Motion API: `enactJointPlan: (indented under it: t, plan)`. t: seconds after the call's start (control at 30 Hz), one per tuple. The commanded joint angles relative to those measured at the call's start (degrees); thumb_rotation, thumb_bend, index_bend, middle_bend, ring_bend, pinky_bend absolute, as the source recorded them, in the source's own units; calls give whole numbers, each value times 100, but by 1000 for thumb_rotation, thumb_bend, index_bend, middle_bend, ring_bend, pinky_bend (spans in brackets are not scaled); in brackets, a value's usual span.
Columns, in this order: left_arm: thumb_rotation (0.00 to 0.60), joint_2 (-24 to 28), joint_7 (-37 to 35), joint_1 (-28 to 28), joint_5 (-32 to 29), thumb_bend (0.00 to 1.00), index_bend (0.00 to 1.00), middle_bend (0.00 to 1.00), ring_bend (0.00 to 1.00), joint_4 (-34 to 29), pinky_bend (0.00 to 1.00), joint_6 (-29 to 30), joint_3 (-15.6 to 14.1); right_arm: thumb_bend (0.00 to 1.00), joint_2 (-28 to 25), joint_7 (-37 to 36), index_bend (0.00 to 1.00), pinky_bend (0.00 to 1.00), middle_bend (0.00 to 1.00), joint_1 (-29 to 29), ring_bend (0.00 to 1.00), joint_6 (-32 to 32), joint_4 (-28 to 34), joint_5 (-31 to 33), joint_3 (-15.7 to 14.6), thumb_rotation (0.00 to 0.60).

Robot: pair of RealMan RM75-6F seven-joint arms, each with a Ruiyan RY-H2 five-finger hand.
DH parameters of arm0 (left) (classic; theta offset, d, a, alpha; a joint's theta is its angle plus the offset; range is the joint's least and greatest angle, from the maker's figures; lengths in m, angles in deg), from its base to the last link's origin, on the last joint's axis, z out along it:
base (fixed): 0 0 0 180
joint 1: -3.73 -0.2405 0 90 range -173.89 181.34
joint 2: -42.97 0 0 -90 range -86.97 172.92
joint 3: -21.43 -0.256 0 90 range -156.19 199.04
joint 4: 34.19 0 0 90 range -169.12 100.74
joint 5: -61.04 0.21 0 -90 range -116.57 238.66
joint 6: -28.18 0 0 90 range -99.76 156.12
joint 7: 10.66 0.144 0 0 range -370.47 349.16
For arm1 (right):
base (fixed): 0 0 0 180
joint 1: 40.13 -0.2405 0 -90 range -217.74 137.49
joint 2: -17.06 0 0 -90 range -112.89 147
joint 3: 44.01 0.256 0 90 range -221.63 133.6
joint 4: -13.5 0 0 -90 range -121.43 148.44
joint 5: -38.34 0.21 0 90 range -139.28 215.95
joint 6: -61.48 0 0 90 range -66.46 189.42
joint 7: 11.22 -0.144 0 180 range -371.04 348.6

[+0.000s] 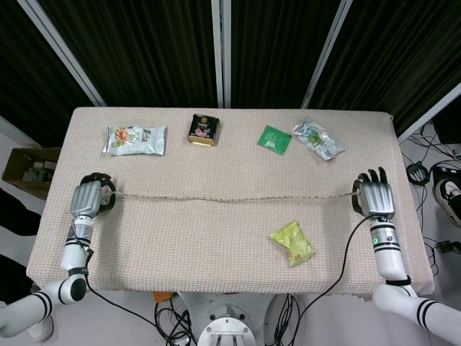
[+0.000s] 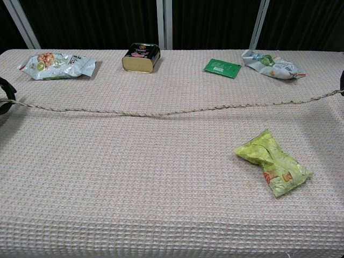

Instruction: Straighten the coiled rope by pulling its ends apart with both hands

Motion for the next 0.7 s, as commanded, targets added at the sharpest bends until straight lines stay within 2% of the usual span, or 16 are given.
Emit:
enactJointPlan:
  t: [0.03, 0.13, 0.2, 0.37, 0.5, 0.7]
  plan:
    - [600, 70, 110, -42, -21, 524, 336, 201, 118, -115, 131, 2, -29, 355, -24, 41, 370, 78, 238, 21, 69, 38, 26, 12, -19, 600]
    - [600, 213, 187, -115, -27, 452, 289, 190, 118, -324, 131, 111, -17, 281, -215, 133, 229, 60, 205, 67, 44, -44, 281, 10, 8, 600]
    - [600, 324, 197, -192, -3, 391, 276, 188, 118, -479, 131, 262, 1, 262, -392, 136, 171, 55, 192, 134, 38, -209, 524, -54, 39, 600]
    - [600, 830, 83, -509, 215, 323, 274, 188, 118, -1031, 132, 835, 23, 262, -1081, -54, 159, 56, 188, 498, 37, -775, 1365, -244, 98, 600]
    - [600, 1348, -63, -848, 534, 295, 273, 188, 118, -1474, 131, 1411, -34, 281, -1701, -396, 159, 60, 185, 903, 38, -1218, 1952, -565, 4, 600]
    - [600, 2333, -654, -1401, 1324, 285, 274, 188, 118, -2100, 131, 1957, -459, 294, -2424, -1219, 157, 63, 165, 1595, 37, -1888, 2385, -1328, -322, 600]
